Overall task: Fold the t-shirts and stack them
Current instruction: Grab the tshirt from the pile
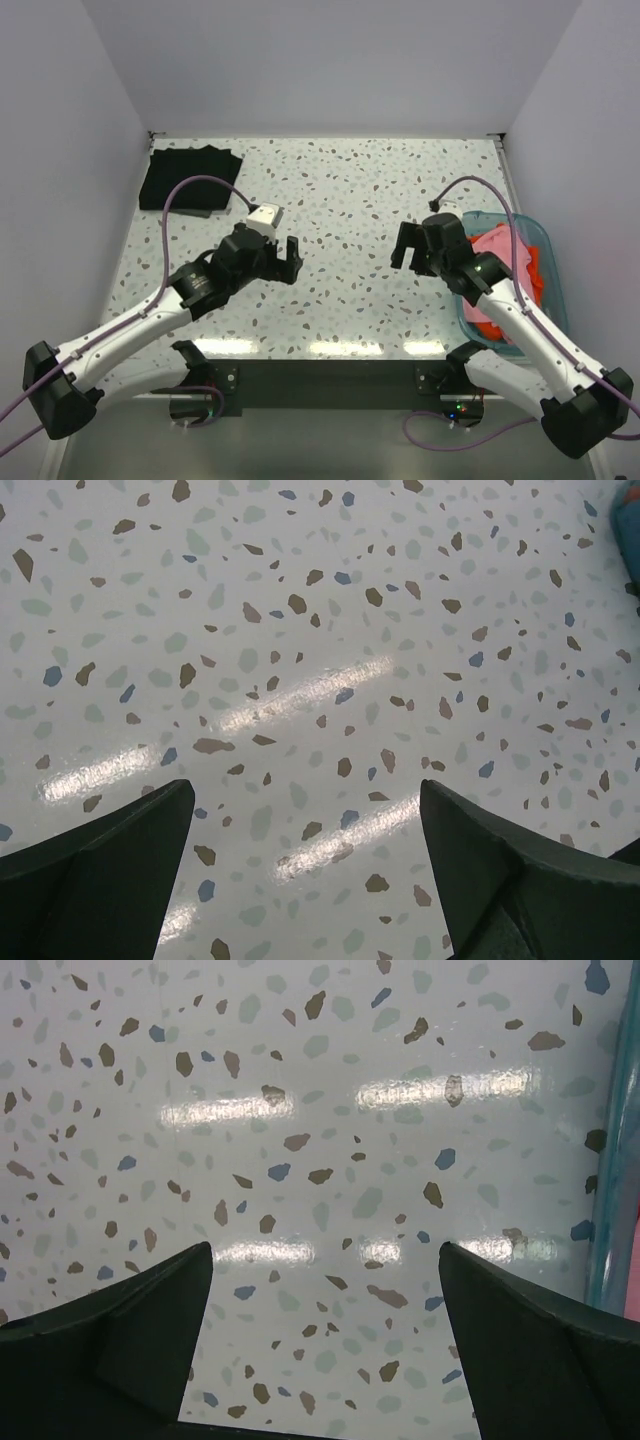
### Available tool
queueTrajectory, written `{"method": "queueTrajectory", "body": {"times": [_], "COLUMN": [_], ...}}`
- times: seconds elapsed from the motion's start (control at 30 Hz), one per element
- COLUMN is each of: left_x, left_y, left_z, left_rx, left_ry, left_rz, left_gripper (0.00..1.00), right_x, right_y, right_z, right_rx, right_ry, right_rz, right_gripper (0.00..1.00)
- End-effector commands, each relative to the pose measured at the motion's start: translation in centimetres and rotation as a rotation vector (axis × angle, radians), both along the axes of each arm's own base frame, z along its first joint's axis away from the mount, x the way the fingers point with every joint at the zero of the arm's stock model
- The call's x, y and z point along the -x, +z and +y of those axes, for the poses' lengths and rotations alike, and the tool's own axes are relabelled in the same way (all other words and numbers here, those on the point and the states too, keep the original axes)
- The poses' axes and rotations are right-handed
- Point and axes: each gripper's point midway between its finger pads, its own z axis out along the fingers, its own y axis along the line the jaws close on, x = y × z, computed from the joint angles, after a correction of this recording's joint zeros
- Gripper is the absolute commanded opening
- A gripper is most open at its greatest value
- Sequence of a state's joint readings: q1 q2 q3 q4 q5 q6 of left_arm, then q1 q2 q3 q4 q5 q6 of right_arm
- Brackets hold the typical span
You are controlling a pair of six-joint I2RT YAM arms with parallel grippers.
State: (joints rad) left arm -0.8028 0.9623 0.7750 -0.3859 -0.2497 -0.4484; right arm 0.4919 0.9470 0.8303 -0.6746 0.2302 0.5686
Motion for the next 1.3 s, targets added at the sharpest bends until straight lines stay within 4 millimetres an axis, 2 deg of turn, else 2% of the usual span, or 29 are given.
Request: {"method": "queueTrajectory", "body": {"times": [0.0,0.17,0.2,0.27,0.3,0.37,0.4,0.43,0.47,0.5,0.53,0.57,0.63,0.73,0.9,1.0,1.1,1.27], "left_x": [0.1,0.8,1.0,1.2,1.4,1.6,1.6,1.6,1.7,1.8,1.9,2.0,2.0,2.0,2.1,2.2,2.2,2.3], "left_y": [2.2,2.3,2.3,2.1,1.6,1.5,1.5,1.4,1.3,1.3,1.3,1.3,1.3,1.3,1.5,1.5,1.4,1.3], "left_z": [-0.5,-0.8,-1.0,-0.9,-0.9,-0.7,-0.6,-0.5,-0.5,-0.5,-0.6,-0.7,-0.7,-0.7,-0.7,-0.9,-1.0,-1.0], "left_rx": [0.031,0.063,0.074,0.077,0.072,0.067,0.064,0.063,0.062,0.062,0.063,0.066,0.068,0.069,0.076,0.08,0.082,0.083], "left_ry": [-0.044,-0.074,-0.086,-0.092,-0.095,-0.096,-0.094,-0.093,-0.098,-0.101,-0.107,-0.114,-0.117,-0.113,-0.117,-0.128,-0.131,-0.133], "left_rz": [-0.042,-0.039,-0.033,-0.028,-0.021,-0.019,-0.02,-0.02,-0.018,-0.017,-0.016,-0.014,-0.014,-0.015,-0.019,-0.015,-0.011,-0.008], "left_gripper": [1.0,1.0,1.0,1.0,1.0,1.0,1.0,1.0,1.0,1.0,1.0,1.0,1.0,1.0,1.0,1.0,1.0,1.0], "right_x": [-1.3,-1.5,-2.0,-2.0,-2.6,-2.6,-2.8,-3.3,-3.5,-3.7,-3.7,-3.7,-3.6,-3.8,-3.6,-3.5,-3.2,-2.2], "right_y": [3.4,4.6,6.0,6.1,7.7,8.1,8.7,9.0,8.8,8.3,7.9,7.5,5.5,2.4,-2.6,-4.9,-6.4,-7.6], "right_z": [-0.3,-1.4,-2.1,-3.5,-5.1,-7.8,-8.9,-11.1,-12.2,-13.2,-15.4,-16.4,-18.7,-21.4,-21.9,-22.2,-22.3,-22.3], "right_rx": [-0.009,0.053,0.076,0.157,0.205,0.29,0.298,0.283,0.288,0.28,0.289,0.302,0.328,0.272,0.213,0.194,0.186,0.197], "right_ry": [-0.044,-0.089,-0.124,-0.171,-0.25,-0.346,-0.39,-0.469,-0.482,-0.511,-0.584,-0.617,-0.687,-0.789,-0.849,-0.881,-0.901,-0.913], "right_rz": [-0.086,-0.064,-0.092,-0.061,-0.1,-0.084,-0.089,-0.089,-0.079,-0.063,-0.04,-0.018,0.07,0.13,0.211,0.242,0.262,0.267], "right_gripper": [0.99,0.99,0.99,0.99,0.99,0.99,0.99,0.99,0.99,0.99,0.99,0.99,0.99,0.99,0.99,0.99,0.97,0.9]}}
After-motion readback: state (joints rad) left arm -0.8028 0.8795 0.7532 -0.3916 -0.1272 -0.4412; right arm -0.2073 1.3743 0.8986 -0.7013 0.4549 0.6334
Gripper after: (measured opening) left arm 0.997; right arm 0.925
